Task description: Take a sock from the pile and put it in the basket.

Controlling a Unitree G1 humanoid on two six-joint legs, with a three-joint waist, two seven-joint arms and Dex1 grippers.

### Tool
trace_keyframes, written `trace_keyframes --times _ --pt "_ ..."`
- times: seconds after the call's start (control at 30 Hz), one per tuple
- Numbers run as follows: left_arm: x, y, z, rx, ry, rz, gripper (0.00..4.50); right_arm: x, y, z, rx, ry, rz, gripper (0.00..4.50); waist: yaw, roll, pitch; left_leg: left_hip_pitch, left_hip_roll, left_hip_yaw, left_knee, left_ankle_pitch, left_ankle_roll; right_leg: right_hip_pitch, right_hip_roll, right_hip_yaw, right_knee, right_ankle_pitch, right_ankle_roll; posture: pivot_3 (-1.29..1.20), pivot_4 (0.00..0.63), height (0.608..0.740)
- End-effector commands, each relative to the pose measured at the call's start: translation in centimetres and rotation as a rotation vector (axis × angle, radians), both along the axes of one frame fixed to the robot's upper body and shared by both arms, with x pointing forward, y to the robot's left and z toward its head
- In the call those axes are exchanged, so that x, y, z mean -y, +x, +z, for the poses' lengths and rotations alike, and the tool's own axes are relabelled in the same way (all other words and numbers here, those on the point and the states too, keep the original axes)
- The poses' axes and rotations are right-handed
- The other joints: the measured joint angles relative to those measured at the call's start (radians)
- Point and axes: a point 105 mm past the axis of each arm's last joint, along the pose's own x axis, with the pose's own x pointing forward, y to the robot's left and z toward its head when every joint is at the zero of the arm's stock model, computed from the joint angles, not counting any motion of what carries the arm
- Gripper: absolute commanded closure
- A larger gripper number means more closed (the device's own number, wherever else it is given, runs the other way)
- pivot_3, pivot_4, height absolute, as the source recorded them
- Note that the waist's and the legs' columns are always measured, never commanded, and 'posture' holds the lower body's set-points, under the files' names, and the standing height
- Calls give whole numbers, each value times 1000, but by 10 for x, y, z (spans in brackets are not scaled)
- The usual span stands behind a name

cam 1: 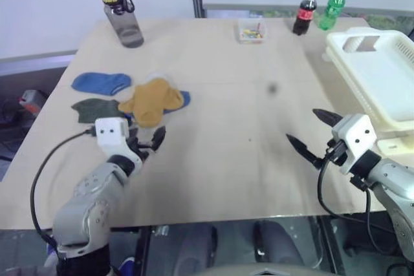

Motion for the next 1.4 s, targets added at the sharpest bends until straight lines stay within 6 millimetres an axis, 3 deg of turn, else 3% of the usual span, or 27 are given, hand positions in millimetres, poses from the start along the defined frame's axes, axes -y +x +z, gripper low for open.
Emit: trace_keyframes --times 0.03,0.2,0.43,0.77,1.03,1.17,1.4 --pt "-7 -5 12 31 -67 71 136 -11 -4 12 62 15 79 5 2 0 0 0 0 0 0 0 0 0 0 0 0 0 0 0 150 740" --pt "-11 10 16 59 -118 103 136 -23 -7 17 88 43 175 5 2 -1 0 0 -1 0 0 0 0 0 1 0 1 0 0 0 150 740" --pt "5 30 19 79 -134 48 136 -39 -8 14 107 48 321 5 -3 -1 0 0 -5 0 0 0 0 0 0 1 0 0 0 0 150 740" --pt "5 30 14 69 -175 78 136 -43 -6 19 147 43 351 5 -2 -1 0 0 -5 0 0 0 0 0 -1 0 0 0 0 0 150 740" --pt "3 30 13 62 -200 76 136 -32 -18 30 139 69 399 5 -1 -1 0 0 -5 -1 0 0 0 0 -1 0 0 0 0 0 150 740" --pt "1 32 12 56 -189 65 136 -22 -34 50 136 140 459 5 2 -1 0 0 -5 -1 0 0 0 0 -1 0 0 0 0 0 150 740" --pt "-4 35 12 64 -179 55 136 -20 -42 67 156 154 506 5 1 -1 0 0 -5 0 0 0 0 0 -1 0 0 0 0 0 150 740"
